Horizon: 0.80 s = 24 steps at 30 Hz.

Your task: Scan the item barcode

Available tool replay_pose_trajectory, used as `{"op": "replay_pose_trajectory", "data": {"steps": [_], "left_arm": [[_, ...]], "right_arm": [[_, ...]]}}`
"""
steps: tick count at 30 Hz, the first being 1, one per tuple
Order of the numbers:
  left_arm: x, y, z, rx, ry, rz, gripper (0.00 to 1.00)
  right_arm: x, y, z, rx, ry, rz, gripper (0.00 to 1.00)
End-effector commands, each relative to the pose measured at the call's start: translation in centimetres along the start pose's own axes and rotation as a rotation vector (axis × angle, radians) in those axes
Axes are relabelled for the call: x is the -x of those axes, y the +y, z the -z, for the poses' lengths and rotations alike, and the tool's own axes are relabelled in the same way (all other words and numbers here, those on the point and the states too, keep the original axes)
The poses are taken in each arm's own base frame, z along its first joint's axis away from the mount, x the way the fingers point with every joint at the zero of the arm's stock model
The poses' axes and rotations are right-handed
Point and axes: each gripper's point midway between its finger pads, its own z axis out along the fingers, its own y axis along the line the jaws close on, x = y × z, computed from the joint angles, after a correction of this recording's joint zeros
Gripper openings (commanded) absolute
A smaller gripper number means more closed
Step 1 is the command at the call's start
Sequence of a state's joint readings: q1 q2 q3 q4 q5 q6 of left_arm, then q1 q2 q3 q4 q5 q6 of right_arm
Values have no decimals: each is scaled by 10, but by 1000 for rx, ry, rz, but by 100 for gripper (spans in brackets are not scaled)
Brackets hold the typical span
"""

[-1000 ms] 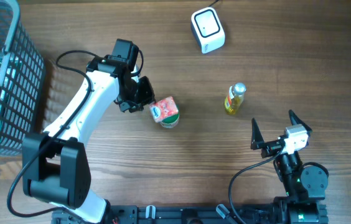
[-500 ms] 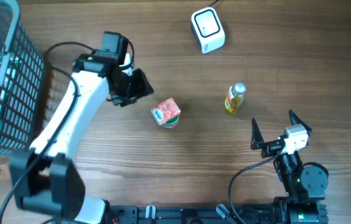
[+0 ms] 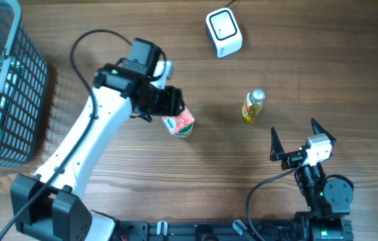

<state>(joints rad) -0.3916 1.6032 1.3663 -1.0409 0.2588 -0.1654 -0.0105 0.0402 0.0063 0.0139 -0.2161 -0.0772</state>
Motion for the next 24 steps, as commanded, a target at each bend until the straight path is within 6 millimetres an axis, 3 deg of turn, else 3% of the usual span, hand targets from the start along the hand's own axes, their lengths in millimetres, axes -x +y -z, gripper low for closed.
{"op": "replay_pose_trajectory", "data": {"steps": [1, 10, 14, 20, 24], "left_arm": [[-5, -10, -2, 34, 4, -136, 75], [-19, 7, -22, 82, 59, -105, 76], [-26, 14, -43, 94, 108, -76, 77], [-24, 17, -55, 102, 125, -73, 78], [-22, 28, -53, 165, 112, -76, 68]], "right_arm": [[1, -3, 0, -15, -4, 2, 100], [1, -3, 0, -15, -4, 2, 100], [1, -3, 0, -15, -4, 2, 100], [1, -3, 0, -15, -4, 2, 100], [1, -3, 0, -15, -4, 2, 100]]}}
